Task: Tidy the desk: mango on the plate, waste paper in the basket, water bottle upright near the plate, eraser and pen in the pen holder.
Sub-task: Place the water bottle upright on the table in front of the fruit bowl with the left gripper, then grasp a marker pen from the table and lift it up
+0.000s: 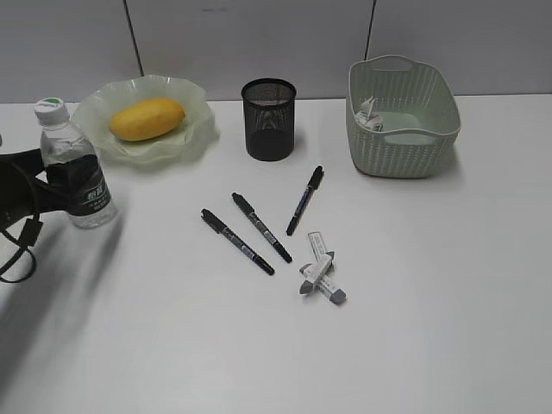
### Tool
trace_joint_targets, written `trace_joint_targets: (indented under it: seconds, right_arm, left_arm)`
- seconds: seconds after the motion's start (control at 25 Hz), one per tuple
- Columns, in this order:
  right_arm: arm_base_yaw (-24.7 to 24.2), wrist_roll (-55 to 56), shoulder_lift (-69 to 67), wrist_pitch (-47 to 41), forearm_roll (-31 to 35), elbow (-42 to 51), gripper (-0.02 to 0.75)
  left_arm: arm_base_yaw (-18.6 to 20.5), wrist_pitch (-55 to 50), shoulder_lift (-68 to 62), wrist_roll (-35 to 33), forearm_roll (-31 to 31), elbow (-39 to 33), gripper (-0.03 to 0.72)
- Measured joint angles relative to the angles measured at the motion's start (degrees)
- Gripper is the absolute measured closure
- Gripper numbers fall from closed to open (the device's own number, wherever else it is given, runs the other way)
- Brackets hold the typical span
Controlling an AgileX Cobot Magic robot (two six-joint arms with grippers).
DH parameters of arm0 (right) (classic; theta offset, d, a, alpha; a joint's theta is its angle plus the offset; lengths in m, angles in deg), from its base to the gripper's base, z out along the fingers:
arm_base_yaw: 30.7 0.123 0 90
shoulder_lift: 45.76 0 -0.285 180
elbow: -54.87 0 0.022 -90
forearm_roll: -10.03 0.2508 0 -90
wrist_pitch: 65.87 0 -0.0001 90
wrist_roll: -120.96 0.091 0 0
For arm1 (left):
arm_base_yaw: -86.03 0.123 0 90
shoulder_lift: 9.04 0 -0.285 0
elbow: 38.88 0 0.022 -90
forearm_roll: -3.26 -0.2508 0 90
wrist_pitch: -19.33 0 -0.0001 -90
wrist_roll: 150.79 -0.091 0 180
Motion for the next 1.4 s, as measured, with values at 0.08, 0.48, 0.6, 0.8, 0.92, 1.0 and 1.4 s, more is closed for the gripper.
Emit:
trace_joint_targets:
  seconds: [0.08,0.48,0.6,0.8,0.92,1.0,1.4]
  right_arm:
    - [0.0,0.0,0.0,0.0,0.0,0.0,0.249]
    - [0.0,0.0,0.0,0.0,0.0,0.0,0.249]
    - [0.0,0.0,0.0,0.0,0.0,0.0,0.249]
    - [0.0,0.0,0.0,0.0,0.0,0.0,0.249]
    - [0.0,0.0,0.0,0.0,0.0,0.0,0.249]
    - [0.0,0.0,0.0,0.0,0.0,0.0,0.249]
    - [0.0,0.0,0.0,0.0,0.0,0.0,0.249]
  left_arm:
    - [0.0,-4.0,3.15,0.0,-0.33,-0.13,0.096]
    - [0.0,-29.14,24.55,0.19,-0.3,-0.22,0.096]
    - [0.0,-35.65,32.08,0.6,-0.47,-0.24,0.097]
    - [0.0,-53.81,49.09,7.96,-0.14,1.73,0.101]
    - [0.0,-72.48,56.78,9.67,0.55,6.68,0.109]
    - [0.0,-83.83,60.15,9.68,0.43,9.67,0.114]
    - [0.0,-128.91,69.34,-9.62,14.48,17.54,0.117]
